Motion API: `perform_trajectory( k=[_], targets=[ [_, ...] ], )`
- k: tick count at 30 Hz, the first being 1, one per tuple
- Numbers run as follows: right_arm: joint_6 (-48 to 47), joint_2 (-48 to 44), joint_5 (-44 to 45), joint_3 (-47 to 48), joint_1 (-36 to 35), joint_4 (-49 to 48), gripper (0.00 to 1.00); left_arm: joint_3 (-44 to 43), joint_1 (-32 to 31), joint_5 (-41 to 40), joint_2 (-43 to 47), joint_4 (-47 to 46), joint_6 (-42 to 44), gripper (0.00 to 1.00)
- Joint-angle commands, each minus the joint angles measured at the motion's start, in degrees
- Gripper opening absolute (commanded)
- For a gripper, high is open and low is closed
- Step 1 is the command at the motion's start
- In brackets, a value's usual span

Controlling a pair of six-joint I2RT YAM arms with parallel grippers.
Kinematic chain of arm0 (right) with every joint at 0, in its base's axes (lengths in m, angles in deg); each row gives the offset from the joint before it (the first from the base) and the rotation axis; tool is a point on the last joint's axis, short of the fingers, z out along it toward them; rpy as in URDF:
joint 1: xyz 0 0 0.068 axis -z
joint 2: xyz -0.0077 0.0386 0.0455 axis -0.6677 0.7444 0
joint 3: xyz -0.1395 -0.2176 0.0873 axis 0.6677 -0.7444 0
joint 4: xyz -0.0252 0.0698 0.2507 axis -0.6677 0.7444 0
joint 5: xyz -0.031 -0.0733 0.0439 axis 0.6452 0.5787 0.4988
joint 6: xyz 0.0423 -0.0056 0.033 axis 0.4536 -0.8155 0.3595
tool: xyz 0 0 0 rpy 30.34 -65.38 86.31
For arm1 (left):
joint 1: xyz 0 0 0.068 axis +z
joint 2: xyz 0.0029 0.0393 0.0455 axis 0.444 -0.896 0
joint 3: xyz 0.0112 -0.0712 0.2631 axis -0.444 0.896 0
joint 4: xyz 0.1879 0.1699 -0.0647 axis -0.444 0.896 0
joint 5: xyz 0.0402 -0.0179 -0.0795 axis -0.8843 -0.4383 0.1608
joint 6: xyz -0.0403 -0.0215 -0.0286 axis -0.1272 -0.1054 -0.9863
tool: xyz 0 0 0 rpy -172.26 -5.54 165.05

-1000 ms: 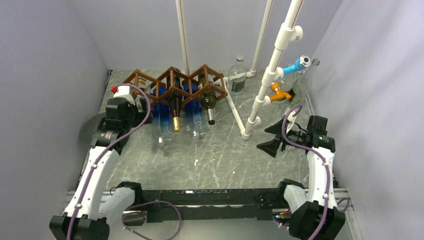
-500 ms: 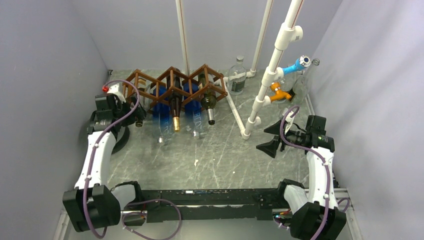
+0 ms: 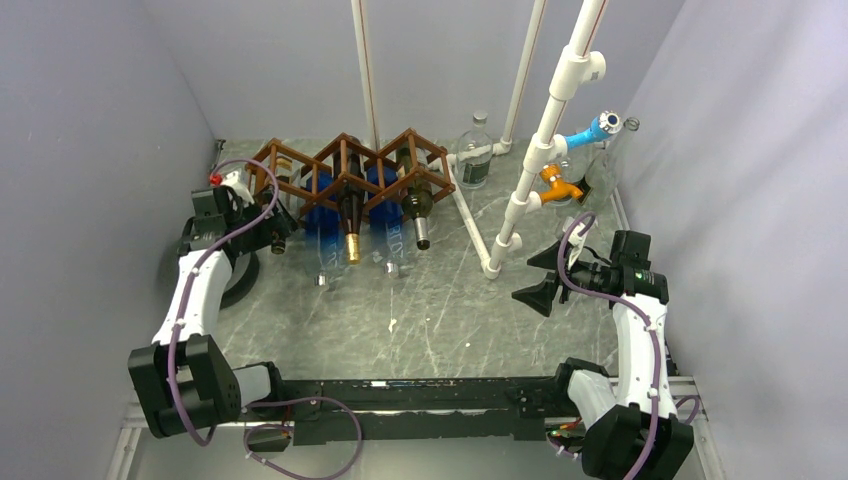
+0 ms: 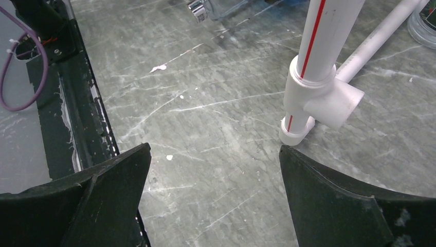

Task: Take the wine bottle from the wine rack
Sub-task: Pick up the wine bottle from the wine rack.

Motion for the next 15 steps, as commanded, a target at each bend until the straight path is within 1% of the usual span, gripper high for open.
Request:
perform_trajectory(
  k=[1,5,15],
  targets=[
    [-2.2,-0.75,-0.88,0.43,-0.33,0.25,0.98,0.31,0.33,1.5,-1.53,-4.61,-0.04,1.0],
    [-2.39,-0.81,-0.78,0.44,-0.39,0.49,0.98,-0.88,0.3,2.15,-4.28,-5.07,0.15,1.0],
    [-2.57,-0.4,-0.52,0.44,-0.65,0.51,0.98,-1.59,0.33,2.26,-7.69,-6.54,1.03,0.99]
  ],
)
